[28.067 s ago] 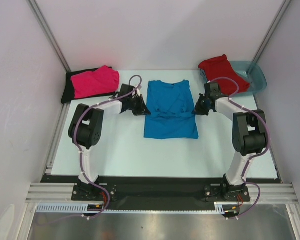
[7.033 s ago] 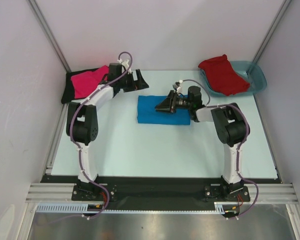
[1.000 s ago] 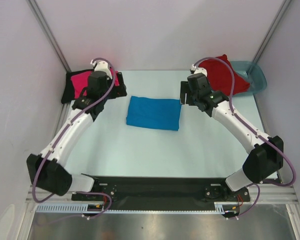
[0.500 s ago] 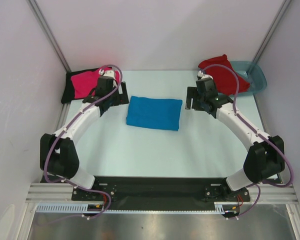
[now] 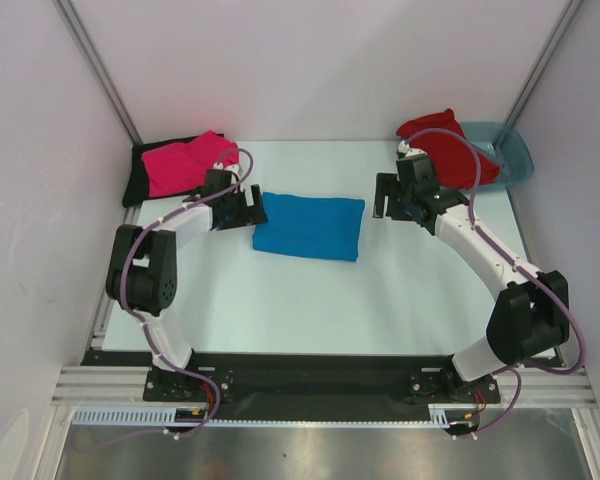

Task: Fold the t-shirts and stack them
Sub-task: Neatly place the folded tshirt to the corner

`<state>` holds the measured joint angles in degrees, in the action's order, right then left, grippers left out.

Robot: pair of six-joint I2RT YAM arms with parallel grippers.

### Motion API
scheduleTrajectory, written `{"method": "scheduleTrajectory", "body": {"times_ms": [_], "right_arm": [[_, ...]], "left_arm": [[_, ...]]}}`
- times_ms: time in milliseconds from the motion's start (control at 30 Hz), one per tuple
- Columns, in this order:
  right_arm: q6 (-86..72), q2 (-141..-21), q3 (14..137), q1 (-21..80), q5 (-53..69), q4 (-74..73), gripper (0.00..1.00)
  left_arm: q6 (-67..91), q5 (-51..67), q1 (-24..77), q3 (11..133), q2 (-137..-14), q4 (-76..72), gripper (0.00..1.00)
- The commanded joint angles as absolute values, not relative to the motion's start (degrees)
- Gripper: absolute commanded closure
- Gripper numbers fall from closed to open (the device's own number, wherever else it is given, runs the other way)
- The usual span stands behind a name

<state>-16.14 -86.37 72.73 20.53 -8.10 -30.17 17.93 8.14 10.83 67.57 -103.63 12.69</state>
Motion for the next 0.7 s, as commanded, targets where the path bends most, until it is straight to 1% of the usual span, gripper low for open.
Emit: {"method": "scheduleTrajectory", "body": {"times_ms": [0,300,400,667], "right_arm": [[-14.9,-84.9,73.2,19.8,-7.6,-29.6,0.2],[-15.0,-85.2,72.8,19.0,-7.1,-29.9,0.2],[-15.0,-85.1,72.8,19.1,-7.2,-30.0,0.2],[-15.6,-84.7,72.5,18.9,-7.2,-30.1,0.2]], "left_arm": [[18.1,14.6,10.0,67.1,-105.5,6.1,0.0],[20.0,24.8,7.6,67.8,-112.2,-1.3,0.0],[19.6,25.8,7.6,69.7,-115.1,-1.1,0.0],[19.8,29.2,8.1,72.2,-117.0,1.8,0.0]]}}
